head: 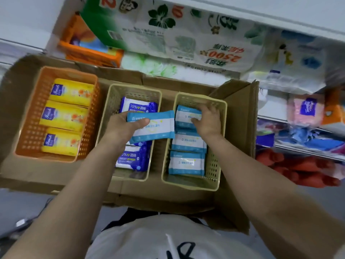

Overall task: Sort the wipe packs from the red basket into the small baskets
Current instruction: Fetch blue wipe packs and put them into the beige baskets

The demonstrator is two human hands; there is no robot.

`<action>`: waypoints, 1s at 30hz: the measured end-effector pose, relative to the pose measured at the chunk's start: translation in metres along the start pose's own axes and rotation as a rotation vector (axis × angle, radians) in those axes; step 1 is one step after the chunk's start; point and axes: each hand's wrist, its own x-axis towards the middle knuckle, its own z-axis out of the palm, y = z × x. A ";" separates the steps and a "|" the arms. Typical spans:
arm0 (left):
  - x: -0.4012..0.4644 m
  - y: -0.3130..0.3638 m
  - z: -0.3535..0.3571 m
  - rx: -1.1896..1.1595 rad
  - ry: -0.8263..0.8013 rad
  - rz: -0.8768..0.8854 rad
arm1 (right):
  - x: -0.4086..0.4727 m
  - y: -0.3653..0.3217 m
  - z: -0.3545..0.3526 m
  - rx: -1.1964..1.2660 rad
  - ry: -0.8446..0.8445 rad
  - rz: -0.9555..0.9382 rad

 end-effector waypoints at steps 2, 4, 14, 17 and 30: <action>0.003 -0.001 0.003 0.027 -0.002 -0.024 | -0.003 0.004 0.009 -0.039 -0.101 -0.037; 0.006 0.001 0.009 0.050 -0.021 -0.027 | -0.002 0.007 0.008 -0.040 -0.186 -0.064; 0.007 0.016 0.068 0.104 -0.207 0.031 | -0.019 -0.024 -0.065 0.319 -0.445 -0.164; 0.013 0.007 0.077 0.263 -0.076 0.183 | -0.022 -0.012 -0.073 0.237 -0.228 -0.062; 0.033 -0.011 0.068 0.488 -0.156 0.171 | -0.028 0.000 -0.021 -0.230 -0.333 -0.025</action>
